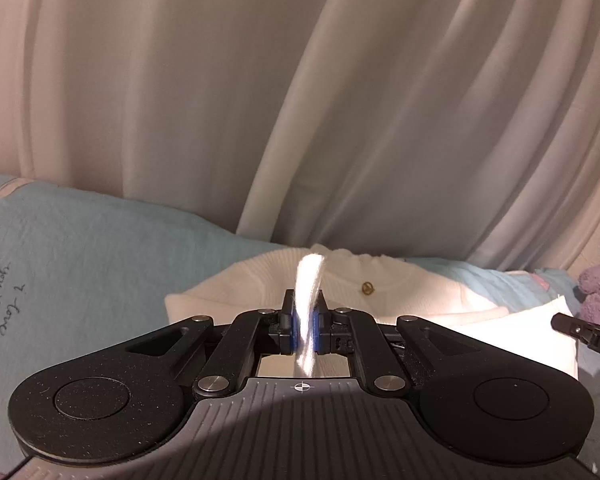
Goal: Fold small clothes
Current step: 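Grasp the hem with the right gripper while the left gripper lifts the hem, then carry the hem up toward the collar with both grippers and release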
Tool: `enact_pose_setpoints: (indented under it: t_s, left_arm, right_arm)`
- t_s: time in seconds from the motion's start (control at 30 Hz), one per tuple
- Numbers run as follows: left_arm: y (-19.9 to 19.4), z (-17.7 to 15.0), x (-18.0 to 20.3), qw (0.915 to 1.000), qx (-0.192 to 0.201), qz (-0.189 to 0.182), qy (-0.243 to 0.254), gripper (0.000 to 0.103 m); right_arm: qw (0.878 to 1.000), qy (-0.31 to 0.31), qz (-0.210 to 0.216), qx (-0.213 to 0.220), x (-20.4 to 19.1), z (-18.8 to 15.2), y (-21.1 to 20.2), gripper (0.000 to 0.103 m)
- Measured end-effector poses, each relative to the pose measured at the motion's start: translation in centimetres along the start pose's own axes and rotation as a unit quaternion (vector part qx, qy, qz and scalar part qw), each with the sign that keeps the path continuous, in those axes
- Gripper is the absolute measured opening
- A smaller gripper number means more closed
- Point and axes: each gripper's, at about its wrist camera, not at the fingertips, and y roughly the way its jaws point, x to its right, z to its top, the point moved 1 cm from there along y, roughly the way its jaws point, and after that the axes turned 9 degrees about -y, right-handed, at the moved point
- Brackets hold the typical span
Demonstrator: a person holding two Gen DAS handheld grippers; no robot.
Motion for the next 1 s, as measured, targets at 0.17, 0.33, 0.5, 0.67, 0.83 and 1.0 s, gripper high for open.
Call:
enact_pose_setpoints:
  t_s: [0.17,0.33,0.5,0.67,0.83,1.0]
  left_arm:
    - [3.3,0.3,-0.9,0.9993,-0.006,0.032,-0.018,0.009]
    - [6.3,-1.3,-1.7,0.9966,-0.053,0.064,-0.002,0.01]
    - [6.8,-1.9,-2.1,0.9959,-0.061,0.068,0.0,0.02]
    - [7.5,-2.3,-1.8,0.9951,-0.068,0.069,0.018,0.017]
    - [7.3,-2.0,-1.6,0.9952,-0.065,0.067,0.029,0.008]
    - [5.3,0.9,-1.2,0.9982,-0.019,0.054,0.018,0.008]
  right_arm:
    - [0.999,0.014,0.002,-0.048,0.7,-0.2,4.9,0.005]
    - [0.995,0.026,0.009,-0.098,1.8,-2.0,7.8,0.007]
    - [0.995,0.027,0.025,-0.089,2.1,-2.5,7.9,0.01]
    - [0.997,-0.01,0.016,-0.079,0.6,-2.3,7.7,0.006]
    - [0.998,-0.033,-0.005,-0.052,-0.2,-1.3,6.4,0.005]
    - [0.999,-0.03,-0.018,-0.011,-0.1,1.6,6.1,0.005]
